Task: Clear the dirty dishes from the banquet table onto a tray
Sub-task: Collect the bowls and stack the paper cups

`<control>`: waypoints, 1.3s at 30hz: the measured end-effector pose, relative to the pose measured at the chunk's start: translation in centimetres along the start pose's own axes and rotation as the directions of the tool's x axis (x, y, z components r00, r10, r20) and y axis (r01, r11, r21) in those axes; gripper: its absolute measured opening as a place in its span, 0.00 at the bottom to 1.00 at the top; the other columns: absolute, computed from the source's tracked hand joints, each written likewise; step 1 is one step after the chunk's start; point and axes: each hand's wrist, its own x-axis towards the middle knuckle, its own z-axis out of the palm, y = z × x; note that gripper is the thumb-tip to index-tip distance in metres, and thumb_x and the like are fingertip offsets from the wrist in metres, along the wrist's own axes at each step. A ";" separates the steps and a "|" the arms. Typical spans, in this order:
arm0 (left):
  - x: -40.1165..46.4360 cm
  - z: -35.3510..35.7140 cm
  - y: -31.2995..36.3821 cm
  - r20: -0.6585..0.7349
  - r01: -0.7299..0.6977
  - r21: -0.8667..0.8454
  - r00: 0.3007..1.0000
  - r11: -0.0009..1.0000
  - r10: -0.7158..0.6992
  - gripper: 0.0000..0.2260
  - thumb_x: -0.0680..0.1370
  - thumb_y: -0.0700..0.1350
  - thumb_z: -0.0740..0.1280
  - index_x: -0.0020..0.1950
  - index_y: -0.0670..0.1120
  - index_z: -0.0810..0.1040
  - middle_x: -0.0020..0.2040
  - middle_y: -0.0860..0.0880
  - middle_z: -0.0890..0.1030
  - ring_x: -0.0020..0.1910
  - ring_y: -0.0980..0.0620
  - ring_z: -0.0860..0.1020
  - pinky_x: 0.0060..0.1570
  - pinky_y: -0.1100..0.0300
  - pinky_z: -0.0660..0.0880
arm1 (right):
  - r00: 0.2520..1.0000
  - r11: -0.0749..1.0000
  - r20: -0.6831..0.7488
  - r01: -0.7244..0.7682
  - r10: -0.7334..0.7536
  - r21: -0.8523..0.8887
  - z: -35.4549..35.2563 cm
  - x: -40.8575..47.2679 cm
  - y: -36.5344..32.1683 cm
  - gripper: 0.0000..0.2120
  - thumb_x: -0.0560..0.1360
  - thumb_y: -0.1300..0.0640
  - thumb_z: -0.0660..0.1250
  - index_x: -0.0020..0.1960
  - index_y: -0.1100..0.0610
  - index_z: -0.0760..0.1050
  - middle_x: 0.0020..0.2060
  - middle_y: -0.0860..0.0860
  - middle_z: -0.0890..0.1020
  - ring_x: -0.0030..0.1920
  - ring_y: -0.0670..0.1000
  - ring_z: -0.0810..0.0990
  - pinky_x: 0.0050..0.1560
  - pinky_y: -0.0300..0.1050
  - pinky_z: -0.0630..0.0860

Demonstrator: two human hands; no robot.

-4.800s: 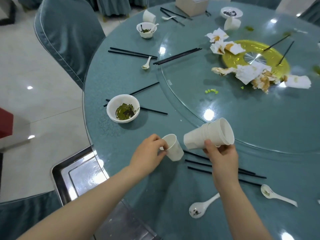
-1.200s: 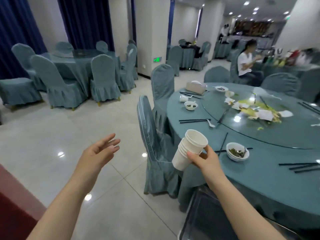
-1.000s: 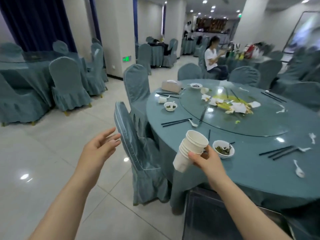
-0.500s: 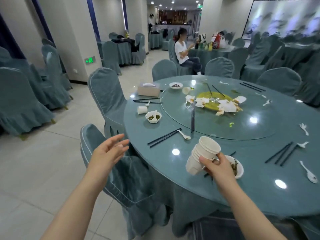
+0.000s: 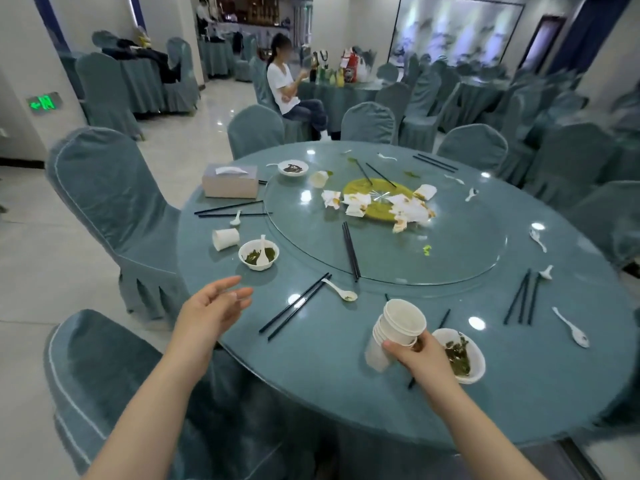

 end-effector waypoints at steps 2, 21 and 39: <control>2.2 0.4 -0.4 0.001 0.043 -0.003 0.999 0.999 -0.043 0.11 0.80 0.37 0.59 0.54 0.50 0.78 0.47 0.50 0.85 0.50 0.52 0.82 0.52 0.59 0.75 | 0.999 1.000 -0.048 -0.019 0.019 0.001 0.4 0.6 0.3 0.19 0.66 0.59 0.77 0.55 0.54 0.76 0.48 0.45 0.84 0.45 0.41 0.82 0.42 0.34 0.74; 18.3 7.1 -6.1 -0.131 0.254 0.113 0.962 0.961 -0.239 0.09 0.79 0.37 0.61 0.56 0.48 0.76 0.53 0.47 0.81 0.54 0.51 0.78 0.55 0.56 0.72 | 0.995 0.996 -0.060 -0.075 0.078 0.054 -1.1 19.5 2.4 0.23 0.65 0.60 0.78 0.58 0.55 0.76 0.50 0.47 0.84 0.49 0.44 0.82 0.45 0.37 0.75; 23.0 8.5 -10.8 -0.279 0.451 0.038 0.861 0.891 -0.424 0.21 0.80 0.37 0.62 0.72 0.43 0.62 0.59 0.41 0.76 0.56 0.44 0.77 0.59 0.53 0.72 | 0.984 0.972 0.127 -0.094 0.123 -0.214 -1.8 23.4 4.3 0.28 0.60 0.49 0.80 0.56 0.38 0.73 0.50 0.35 0.81 0.53 0.38 0.79 0.52 0.39 0.75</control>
